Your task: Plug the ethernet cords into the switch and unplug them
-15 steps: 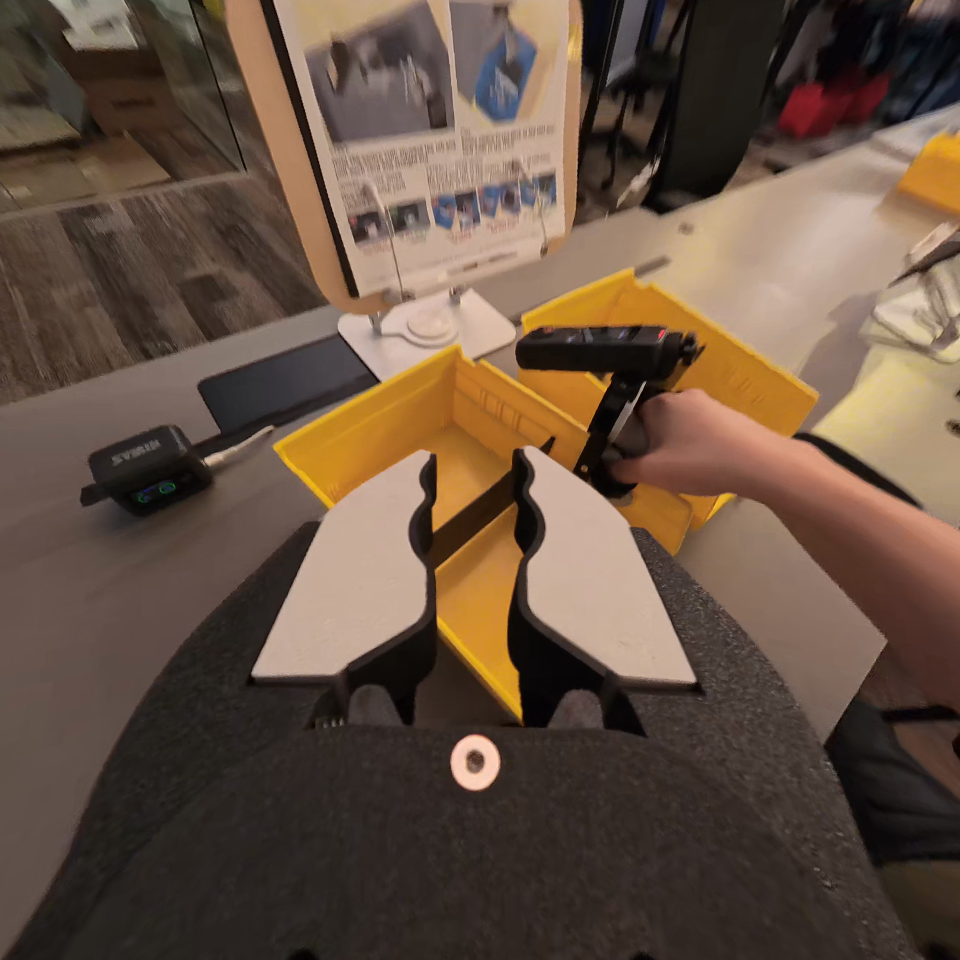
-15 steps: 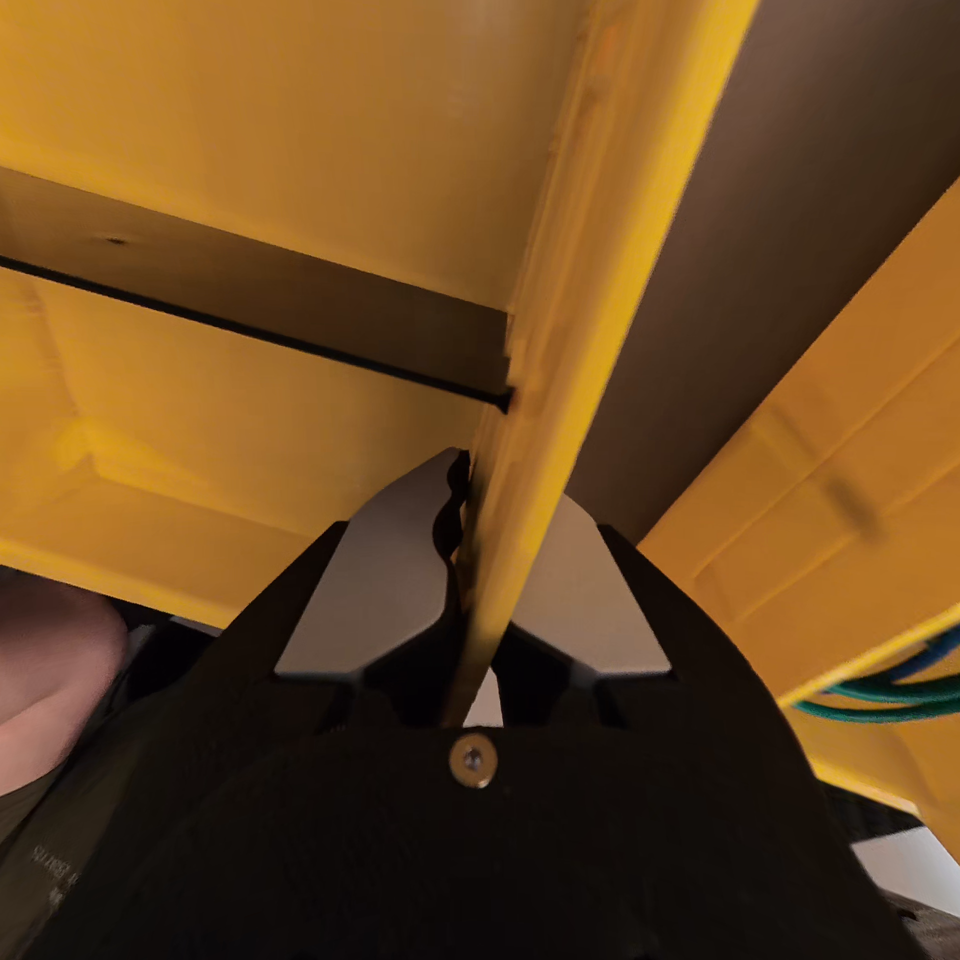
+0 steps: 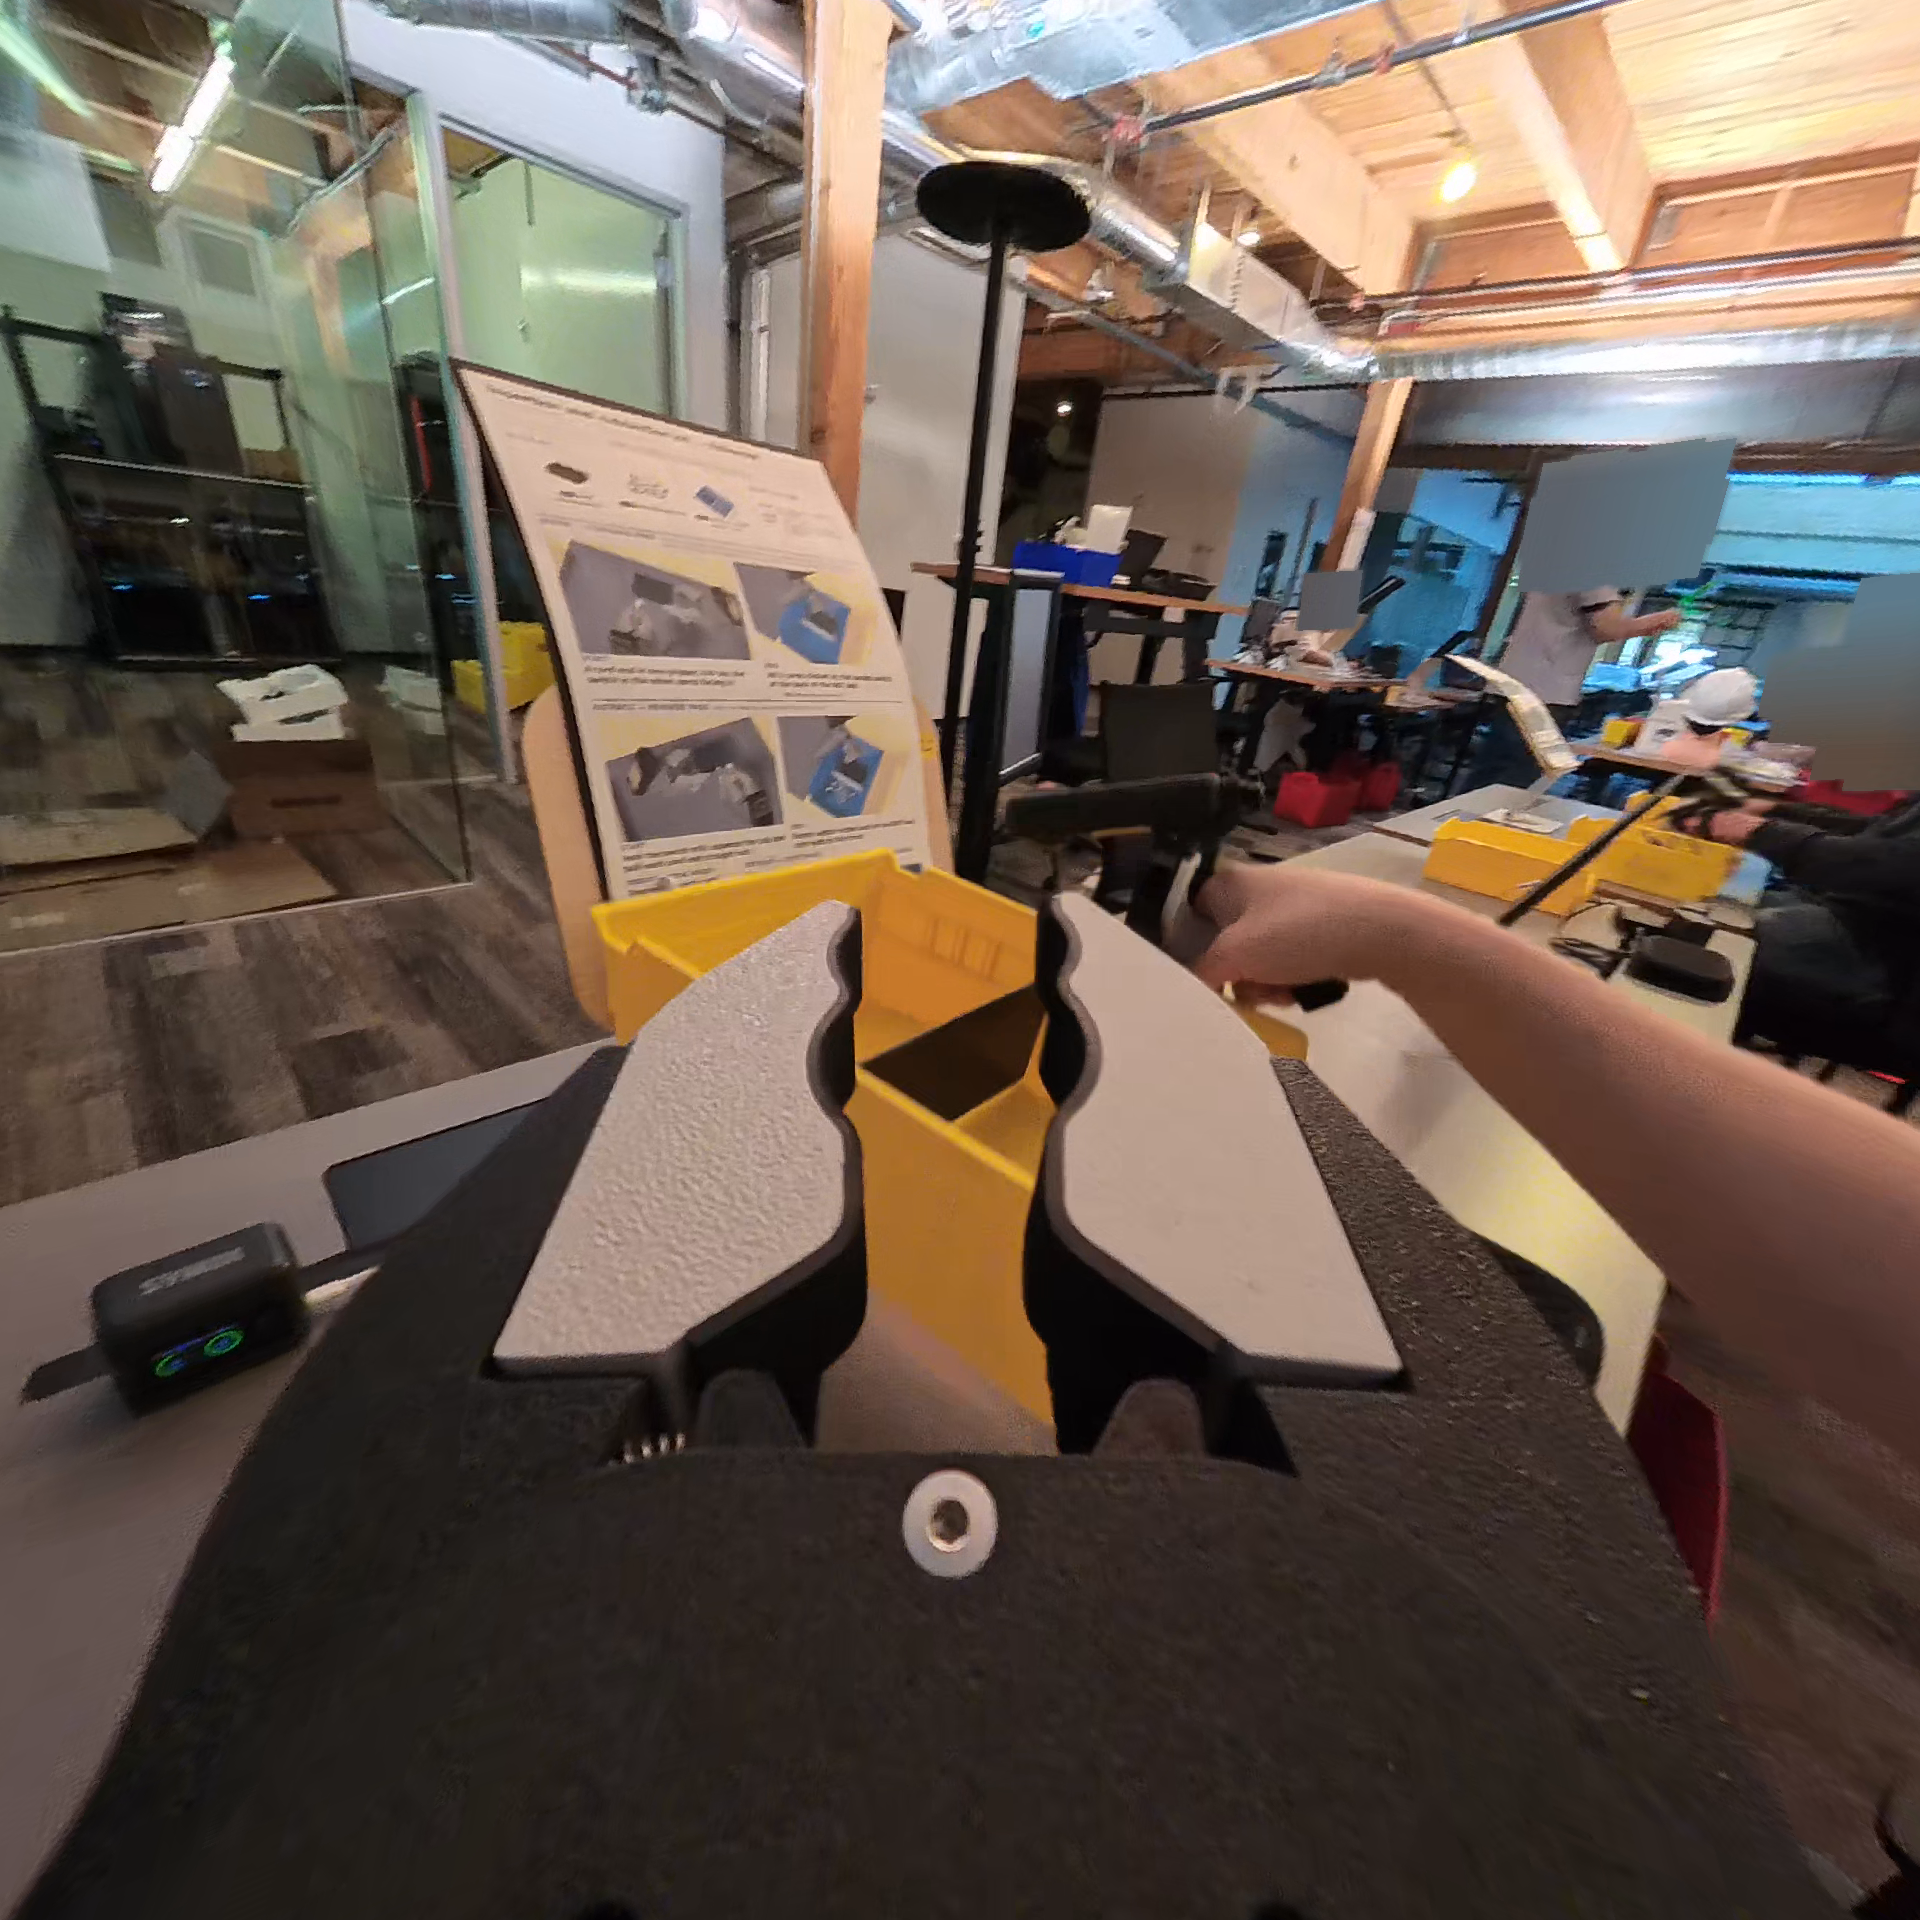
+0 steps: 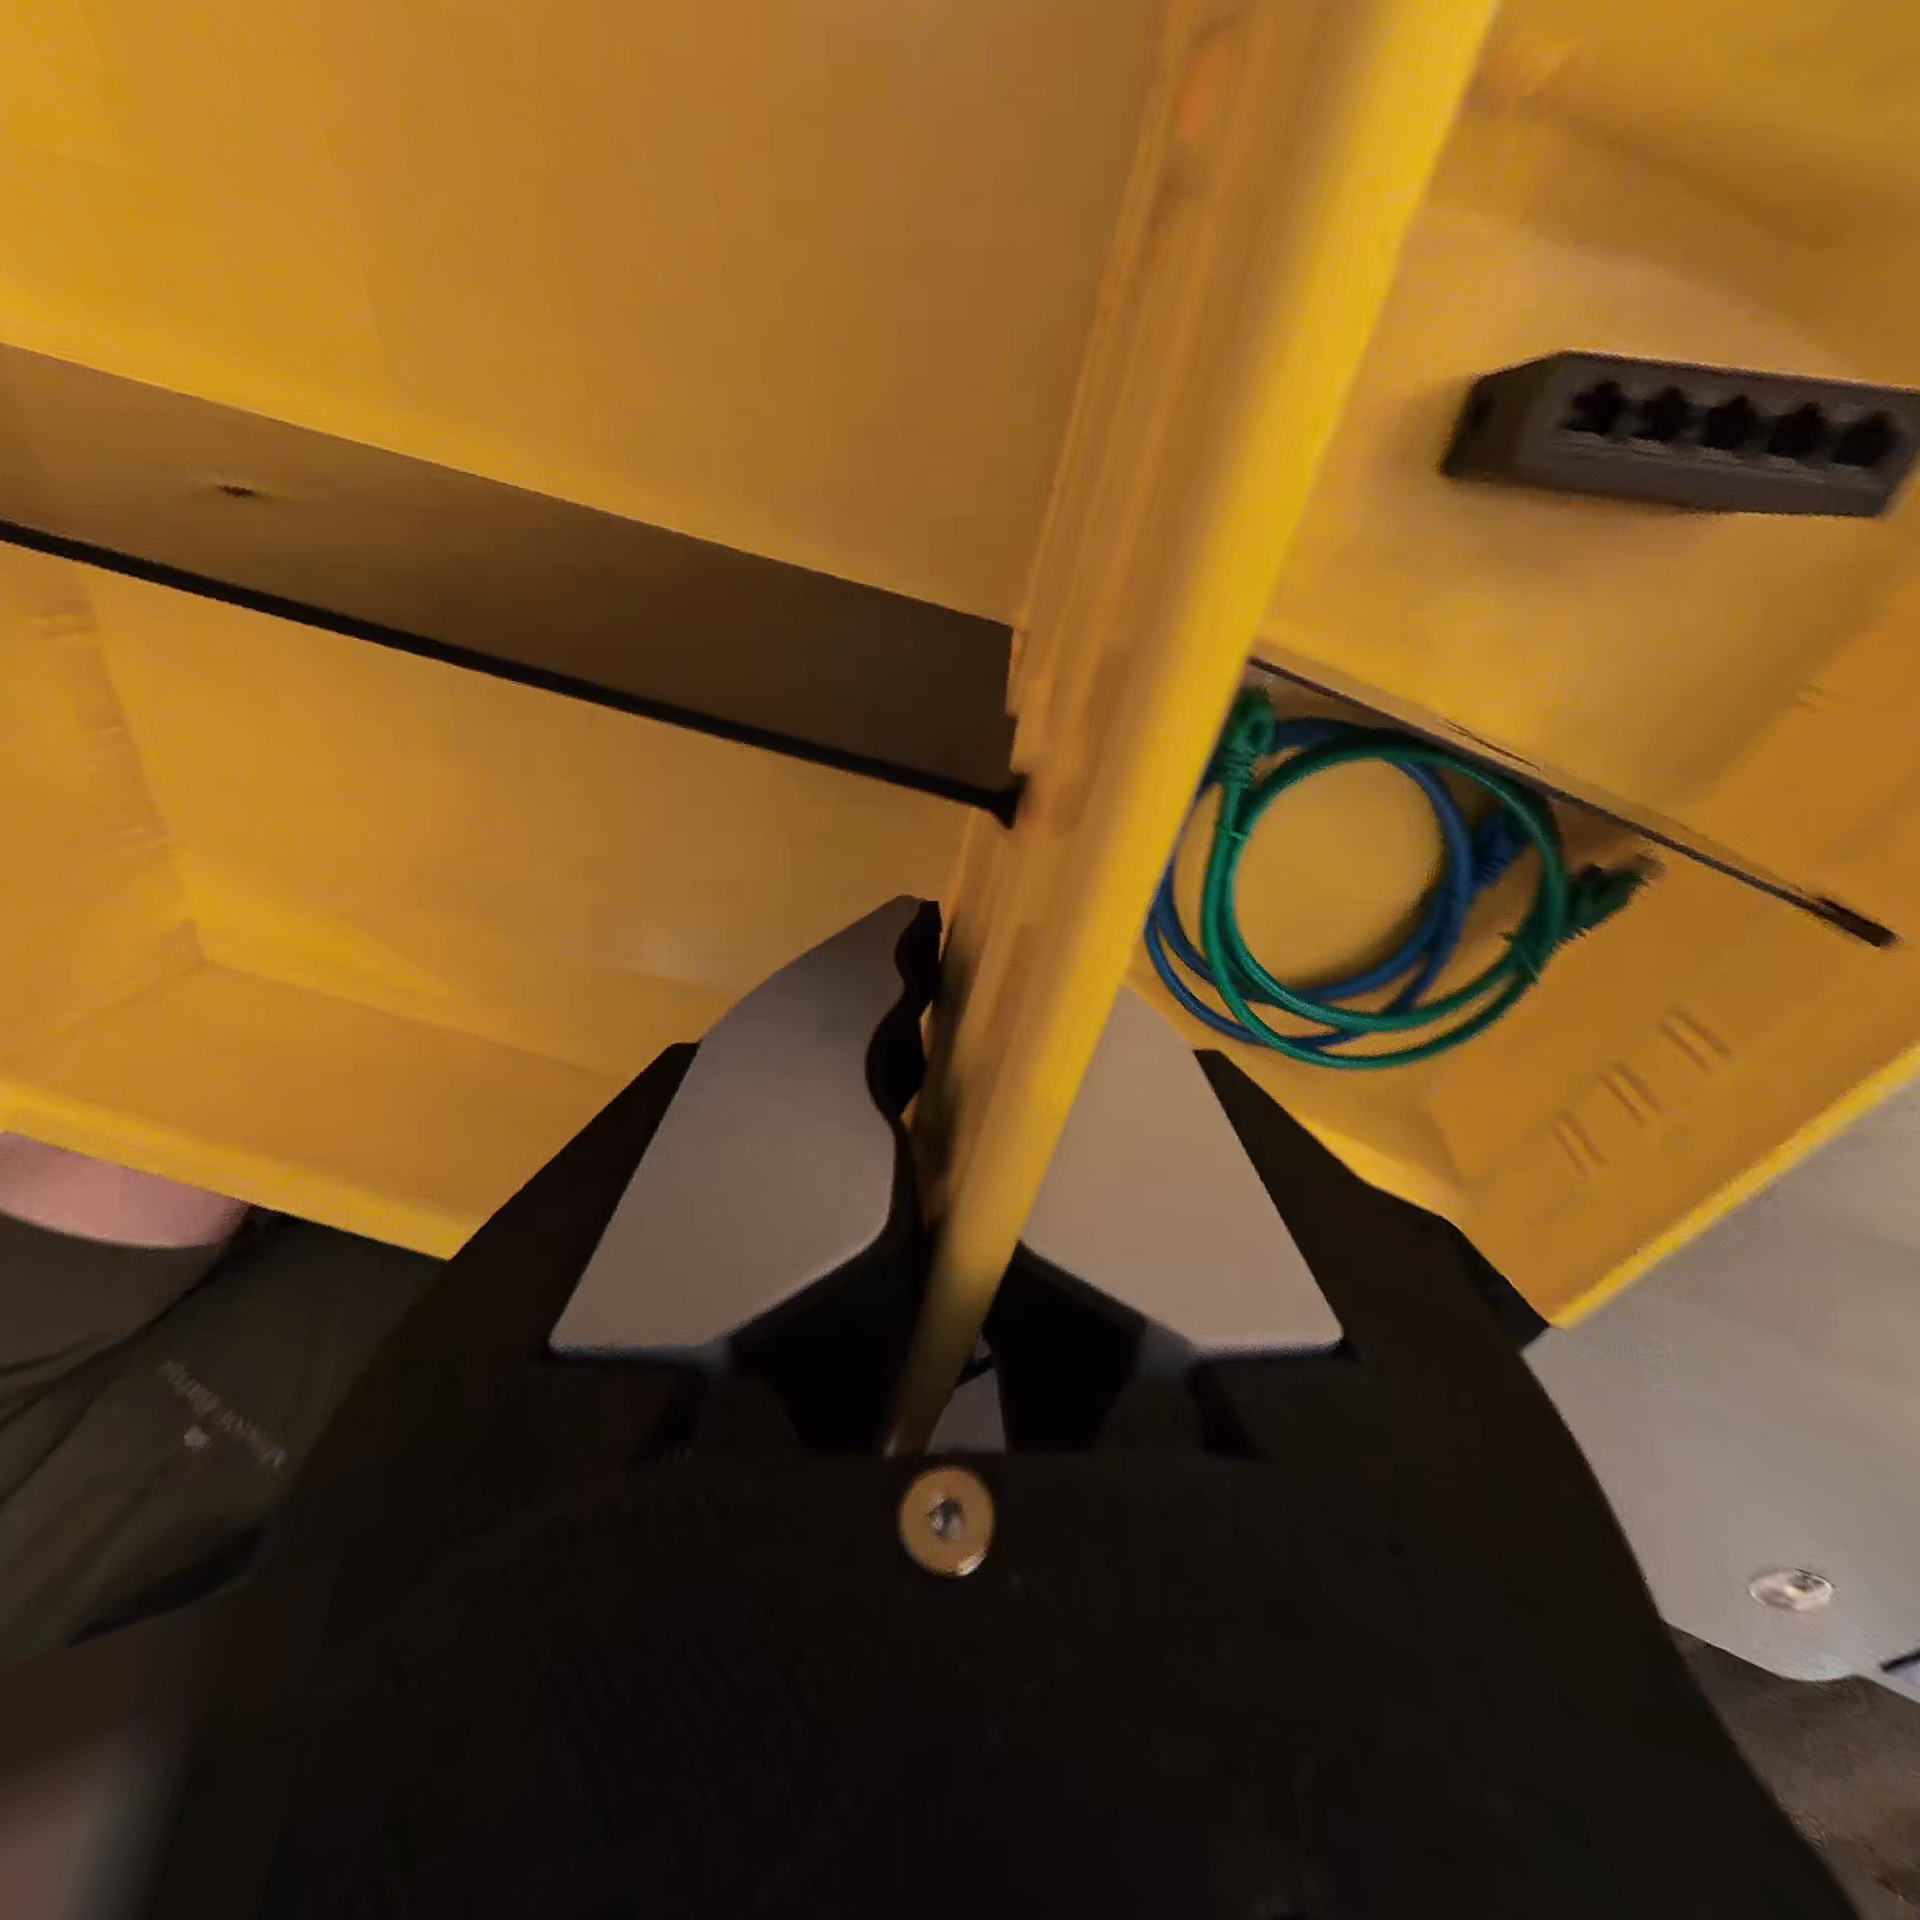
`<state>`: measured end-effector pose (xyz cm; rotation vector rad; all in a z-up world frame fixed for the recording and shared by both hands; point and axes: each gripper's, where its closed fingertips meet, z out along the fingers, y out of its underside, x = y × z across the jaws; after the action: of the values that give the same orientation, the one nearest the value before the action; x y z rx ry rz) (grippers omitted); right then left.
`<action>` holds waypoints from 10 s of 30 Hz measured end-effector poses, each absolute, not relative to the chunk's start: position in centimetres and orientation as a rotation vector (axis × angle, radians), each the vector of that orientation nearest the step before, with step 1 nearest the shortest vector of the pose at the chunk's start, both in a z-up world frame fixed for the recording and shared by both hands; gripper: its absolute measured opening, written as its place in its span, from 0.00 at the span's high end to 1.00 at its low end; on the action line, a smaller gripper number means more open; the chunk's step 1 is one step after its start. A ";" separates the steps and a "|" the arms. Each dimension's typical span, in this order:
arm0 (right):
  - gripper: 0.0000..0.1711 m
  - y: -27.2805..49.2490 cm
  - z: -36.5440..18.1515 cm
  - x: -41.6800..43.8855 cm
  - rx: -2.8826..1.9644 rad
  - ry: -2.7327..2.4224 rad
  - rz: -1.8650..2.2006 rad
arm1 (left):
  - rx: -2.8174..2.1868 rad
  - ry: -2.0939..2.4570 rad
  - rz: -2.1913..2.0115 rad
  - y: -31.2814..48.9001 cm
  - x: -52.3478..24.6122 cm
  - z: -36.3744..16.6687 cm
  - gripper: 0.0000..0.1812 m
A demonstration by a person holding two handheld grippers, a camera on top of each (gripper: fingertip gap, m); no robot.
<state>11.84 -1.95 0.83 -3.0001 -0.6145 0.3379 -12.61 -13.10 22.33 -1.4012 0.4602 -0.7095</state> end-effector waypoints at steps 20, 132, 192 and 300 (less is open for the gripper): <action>0.98 -8.9 2.9 50.4 -2.933 0.073 0.166 | -1.997 0.824 -0.875 -2.2 5.0 4.7 0.71; 0.97 -0.3 -14.3 42.7 -3.099 -0.393 0.265 | -2.823 -0.112 -0.605 -1.7 -23.9 -8.4 0.95; 0.58 1.0 14.8 16.4 -1.240 -0.770 0.714 | -1.252 0.824 -0.750 -6.2 0.1 18.1 0.75; 0.95 -4.8 20.1 30.3 -1.428 -0.729 0.537 | -1.251 0.847 -0.868 -9.8 0.1 19.3 0.78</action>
<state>30.31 -4.83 20.13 -1.4280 -0.7291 0.5370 0.13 -9.76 19.30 -1.2508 0.8466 -0.8684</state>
